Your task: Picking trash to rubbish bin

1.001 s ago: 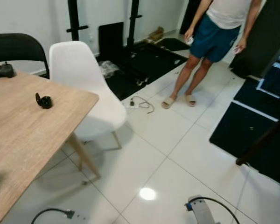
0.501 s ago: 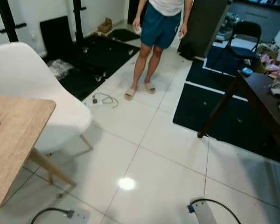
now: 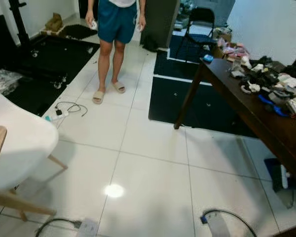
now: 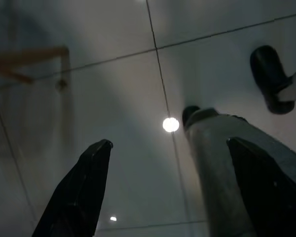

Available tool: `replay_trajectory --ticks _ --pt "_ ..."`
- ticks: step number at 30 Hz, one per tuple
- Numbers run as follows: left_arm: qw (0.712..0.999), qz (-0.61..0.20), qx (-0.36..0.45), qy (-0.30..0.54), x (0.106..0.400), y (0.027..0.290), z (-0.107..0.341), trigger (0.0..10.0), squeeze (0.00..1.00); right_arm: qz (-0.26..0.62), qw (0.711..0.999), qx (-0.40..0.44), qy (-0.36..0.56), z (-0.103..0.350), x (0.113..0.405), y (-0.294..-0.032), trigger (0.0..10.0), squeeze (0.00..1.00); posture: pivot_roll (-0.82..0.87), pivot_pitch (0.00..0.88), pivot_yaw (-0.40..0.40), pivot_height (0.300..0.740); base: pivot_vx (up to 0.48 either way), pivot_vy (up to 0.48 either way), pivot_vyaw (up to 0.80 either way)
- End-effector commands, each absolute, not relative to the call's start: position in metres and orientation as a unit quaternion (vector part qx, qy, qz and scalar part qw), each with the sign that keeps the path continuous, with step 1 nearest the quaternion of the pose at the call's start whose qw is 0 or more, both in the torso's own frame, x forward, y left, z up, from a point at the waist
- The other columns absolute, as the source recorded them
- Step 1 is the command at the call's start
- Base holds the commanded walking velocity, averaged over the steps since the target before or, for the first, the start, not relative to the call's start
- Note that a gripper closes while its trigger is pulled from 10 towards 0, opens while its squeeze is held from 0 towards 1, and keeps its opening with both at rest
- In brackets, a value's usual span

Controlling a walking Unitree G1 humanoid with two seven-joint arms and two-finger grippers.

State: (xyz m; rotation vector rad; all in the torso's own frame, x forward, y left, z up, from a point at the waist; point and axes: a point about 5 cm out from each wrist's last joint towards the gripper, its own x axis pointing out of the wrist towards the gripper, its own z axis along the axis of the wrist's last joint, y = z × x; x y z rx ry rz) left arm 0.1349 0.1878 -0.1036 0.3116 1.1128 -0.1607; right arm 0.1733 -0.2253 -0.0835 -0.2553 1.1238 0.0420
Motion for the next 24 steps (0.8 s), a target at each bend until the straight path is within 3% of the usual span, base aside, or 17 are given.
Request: replay_trajectory --ticks 1,14,24 --pt "0.815 -0.085 0.149 0.554 0.117 0.187 -0.110 10.0 0.00 0.015 0.829 -0.118 0.546 -0.088 0.162 -0.228 10.0 0.00 0.10 0.057 -0.079 0.740 0.000 0.000 -0.80" --pt "0.819 -0.076 0.138 0.553 0.117 0.184 -0.110 10.0 0.00 0.029 0.836 -0.116 0.535 -0.087 0.166 -0.225 10.0 0.00 0.09 0.061 -0.092 0.740 0.000 0.000 -0.80" --pt "0.817 -0.074 0.149 0.552 0.121 0.187 -0.109 10.0 0.00 0.064 0.838 -0.145 0.522 -0.084 0.175 -0.218 10.0 0.00 0.05 0.055 -0.129 0.740 0.000 0.000 0.00"
